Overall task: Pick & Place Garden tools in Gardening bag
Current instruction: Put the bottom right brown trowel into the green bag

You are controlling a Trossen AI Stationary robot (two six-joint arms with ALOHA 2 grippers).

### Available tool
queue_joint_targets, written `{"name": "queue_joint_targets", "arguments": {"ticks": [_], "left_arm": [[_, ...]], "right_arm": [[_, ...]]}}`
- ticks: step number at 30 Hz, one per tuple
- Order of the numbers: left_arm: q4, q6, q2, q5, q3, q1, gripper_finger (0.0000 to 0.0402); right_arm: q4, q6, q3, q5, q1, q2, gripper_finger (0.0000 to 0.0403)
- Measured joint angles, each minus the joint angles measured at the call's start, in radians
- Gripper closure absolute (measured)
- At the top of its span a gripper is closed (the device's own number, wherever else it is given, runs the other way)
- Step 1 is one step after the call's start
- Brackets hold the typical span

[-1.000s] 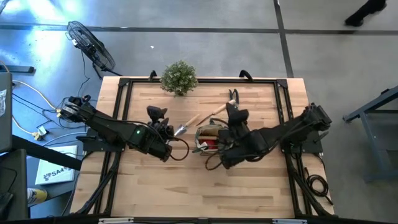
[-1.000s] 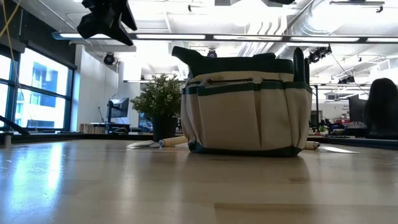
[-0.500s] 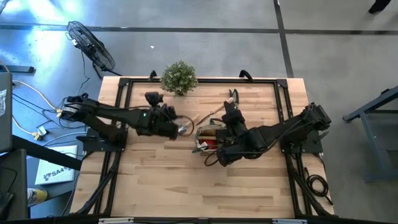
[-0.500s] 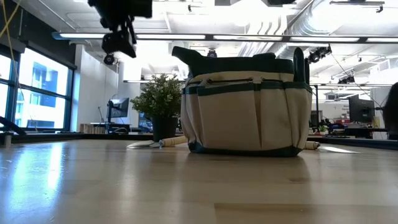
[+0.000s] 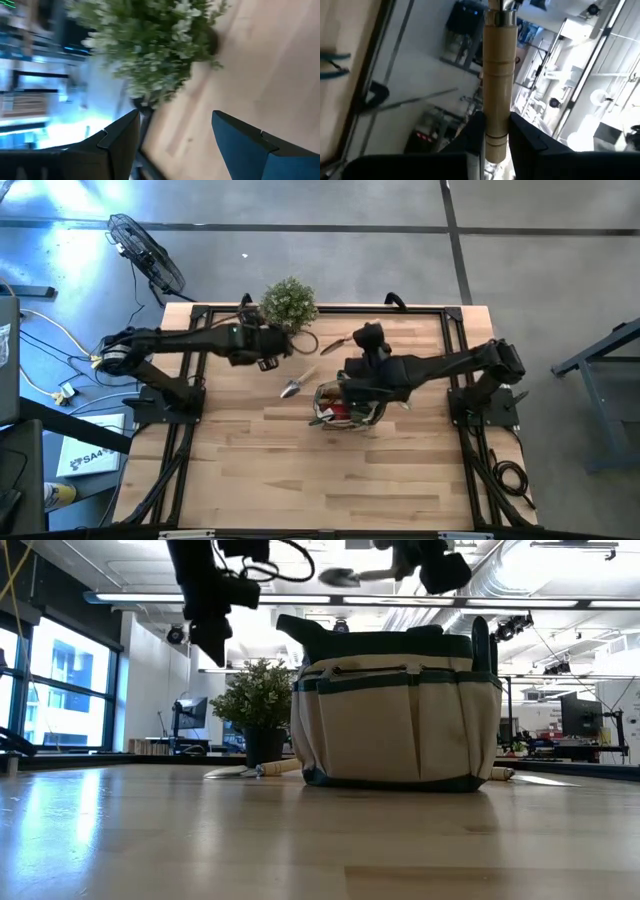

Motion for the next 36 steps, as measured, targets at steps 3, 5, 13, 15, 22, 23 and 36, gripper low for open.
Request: {"name": "queue_joint_targets", "arguments": {"ticks": [3, 5, 13, 15, 22, 23, 36], "left_arm": [[0.034, 0.034, 0.000, 0.126, 0.000, 0.063, 0.0162], [0.045, 0.044, 0.000, 0.206, 0.000, 0.108, 0.0162], [0.158, 0.127, 0.000, 0.412, -0.062, 0.266, 0.0162], [0.222, 0.159, 0.000, 0.470, -0.101, 0.303, 0.0162], [0.427, 0.192, 0.000, 0.698, -0.235, 0.387, 0.0162], [0.443, 0.188, 0.000, 0.737, -0.248, 0.388, 0.0162], [0.959, -0.042, 0.078, 0.872, -0.356, 0.274, 0.0162]], "right_arm": [[-0.015, -0.013, 0.000, 0.002, -0.012, 0.022, 0.0358], [-0.019, -0.026, 0.000, 0.000, -0.011, 0.041, 0.0358], [-0.158, 0.059, 0.000, -0.149, -0.015, 0.111, 0.0358], [-0.234, 0.126, 0.000, -0.188, -0.020, 0.128, 0.0358], [-0.235, 0.074, -0.006, -0.251, -0.018, 0.147, 0.0358], [-0.233, 0.074, -0.006, -0.260, -0.017, 0.150, 0.0358], [-0.234, 0.117, -0.006, -0.214, -0.014, 0.154, 0.0358]]}}
